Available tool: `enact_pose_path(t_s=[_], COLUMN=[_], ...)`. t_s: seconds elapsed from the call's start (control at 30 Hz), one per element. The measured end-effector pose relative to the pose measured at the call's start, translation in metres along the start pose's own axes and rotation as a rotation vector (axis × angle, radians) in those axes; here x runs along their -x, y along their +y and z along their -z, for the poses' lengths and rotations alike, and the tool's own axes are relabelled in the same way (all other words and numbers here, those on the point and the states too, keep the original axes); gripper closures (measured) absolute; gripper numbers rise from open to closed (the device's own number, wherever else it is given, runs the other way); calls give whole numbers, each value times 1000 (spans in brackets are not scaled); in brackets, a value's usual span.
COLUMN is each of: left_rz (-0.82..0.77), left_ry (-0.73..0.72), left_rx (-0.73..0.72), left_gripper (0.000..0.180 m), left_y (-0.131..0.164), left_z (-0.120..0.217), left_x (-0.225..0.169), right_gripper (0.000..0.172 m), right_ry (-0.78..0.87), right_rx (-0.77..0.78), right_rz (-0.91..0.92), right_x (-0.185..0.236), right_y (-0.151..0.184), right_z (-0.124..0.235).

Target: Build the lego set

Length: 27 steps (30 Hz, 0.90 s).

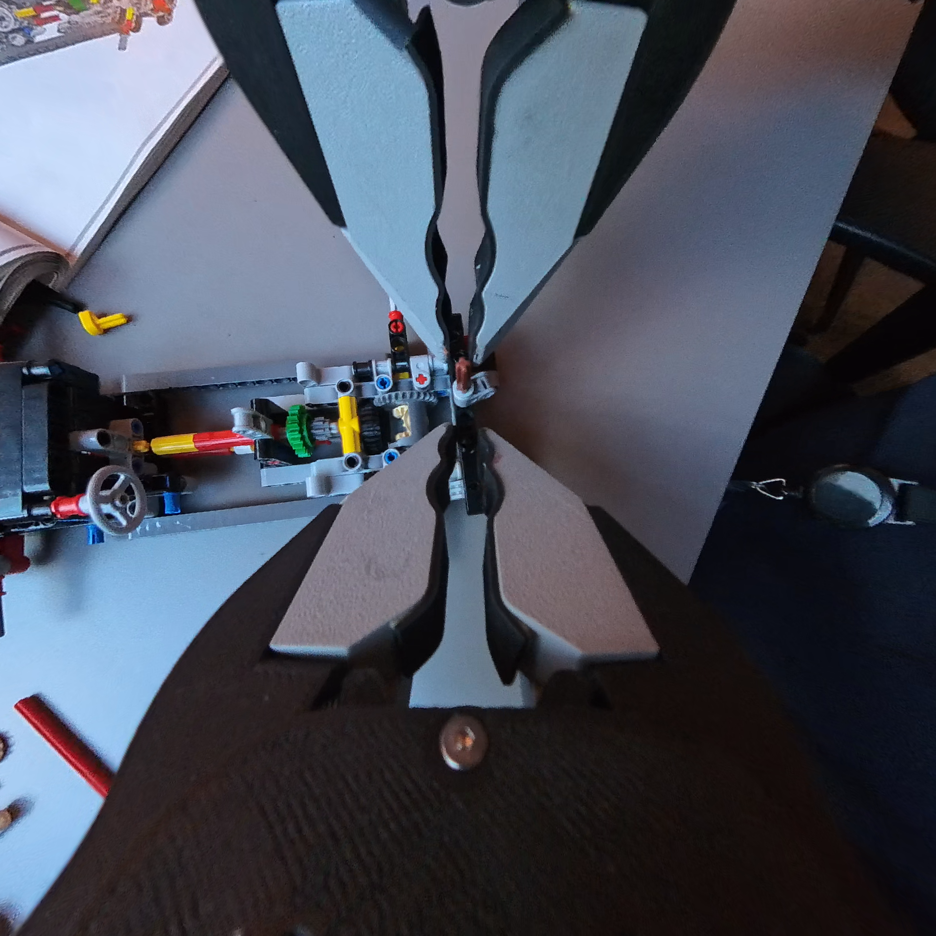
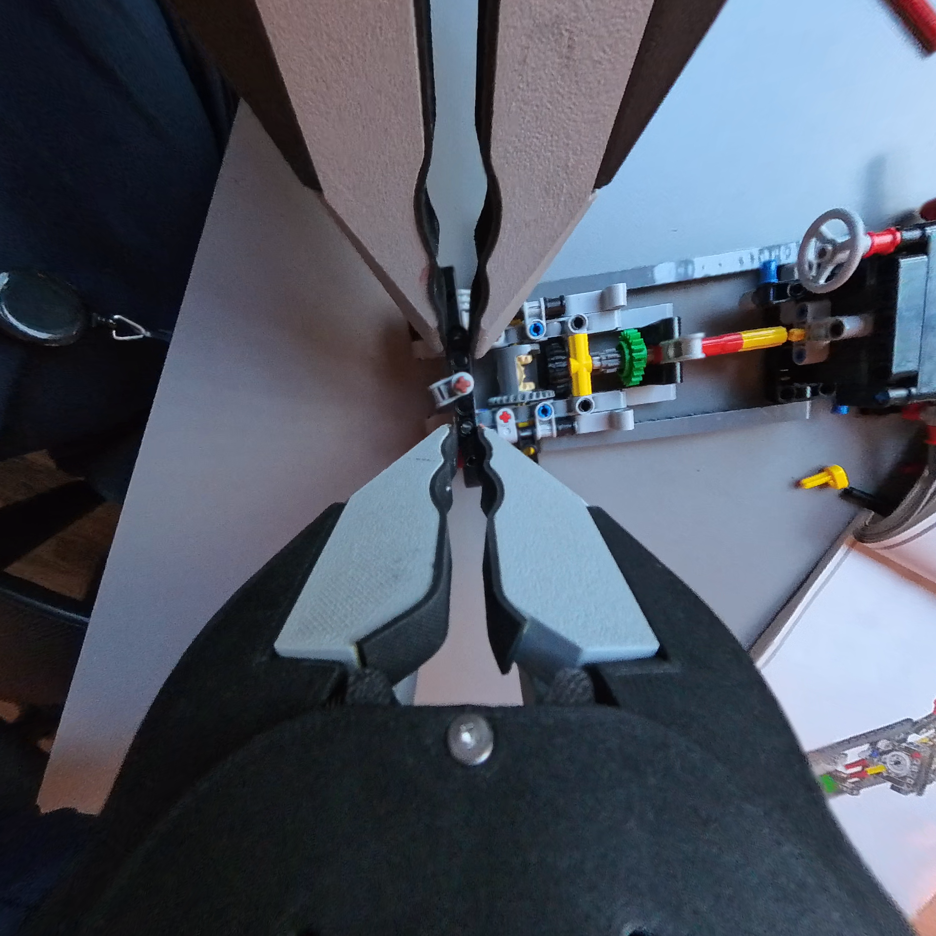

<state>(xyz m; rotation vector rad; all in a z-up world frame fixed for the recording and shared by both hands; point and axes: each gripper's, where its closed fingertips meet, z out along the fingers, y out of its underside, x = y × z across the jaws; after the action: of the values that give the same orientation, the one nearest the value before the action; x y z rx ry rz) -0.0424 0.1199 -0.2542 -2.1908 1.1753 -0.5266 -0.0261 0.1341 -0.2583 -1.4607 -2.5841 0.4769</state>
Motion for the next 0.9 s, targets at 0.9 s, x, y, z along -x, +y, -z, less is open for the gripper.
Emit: enact_pose_path(t_s=[0.9], left_rz=[41], left_ry=[-20], left_rx=[-42], left_gripper=[175], left_y=[1], left_z=[0], left_x=[0], right_gripper=[172], right_ry=[-75], right_rx=[-321], right_rz=[-36], right_x=[2], right_y=[-5], right_z=[10])
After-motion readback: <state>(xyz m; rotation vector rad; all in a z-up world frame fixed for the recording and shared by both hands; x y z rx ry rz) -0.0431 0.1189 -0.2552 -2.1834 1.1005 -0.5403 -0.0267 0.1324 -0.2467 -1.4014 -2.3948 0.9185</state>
